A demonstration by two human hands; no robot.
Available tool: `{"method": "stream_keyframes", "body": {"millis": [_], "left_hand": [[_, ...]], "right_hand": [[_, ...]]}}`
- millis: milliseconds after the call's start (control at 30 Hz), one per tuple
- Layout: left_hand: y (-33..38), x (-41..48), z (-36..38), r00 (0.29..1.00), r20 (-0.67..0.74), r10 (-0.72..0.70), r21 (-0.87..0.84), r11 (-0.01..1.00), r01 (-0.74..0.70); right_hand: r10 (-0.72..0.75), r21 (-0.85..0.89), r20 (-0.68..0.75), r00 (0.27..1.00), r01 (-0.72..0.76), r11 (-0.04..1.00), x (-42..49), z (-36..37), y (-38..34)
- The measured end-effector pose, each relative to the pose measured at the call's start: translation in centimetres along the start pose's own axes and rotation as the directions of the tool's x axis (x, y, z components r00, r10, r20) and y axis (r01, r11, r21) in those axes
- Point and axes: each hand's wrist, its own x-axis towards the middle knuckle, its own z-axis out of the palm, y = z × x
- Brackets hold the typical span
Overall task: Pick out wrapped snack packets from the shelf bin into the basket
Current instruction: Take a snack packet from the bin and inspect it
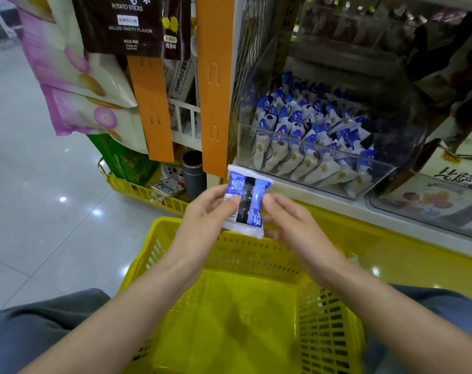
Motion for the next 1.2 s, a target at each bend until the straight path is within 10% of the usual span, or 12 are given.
{"method": "stream_keyframes", "body": {"millis": [233, 500, 1033, 1200], "left_hand": [[-0.8, -0.8, 0.2, 0.873, 0.087, 0.480, 0.622, 0.659, -0.424], [-0.6, -0.2, -0.5, 0.874, 0.157, 0.461, 0.686, 0.585, -0.432], [-0.9, 0.1, -1.2, 0.882, 0.313, 0.353, 0.928, 0.084, -0.363], [-1.1, 0.3, -1.2, 0.897, 0.293, 0.330, 0.926, 0.135, -0.352]], "right_hand": [[0.043, 0.274, -0.036, 0.998, -0.031, 0.961, 0.1, 0.0, 0.0], [0.044, 0.264, -0.054, 0.998, -0.028, 0.964, 0.3, 0.2, 0.3], [-0.035, -0.002, -0.057, 0.998, 0.035, 0.999, 0.8, 1.2, 2.2], [-0.090, -0.142, -0.041, 0.995, 0.084, 0.986, 0.9, 1.3, 2.6]]}}
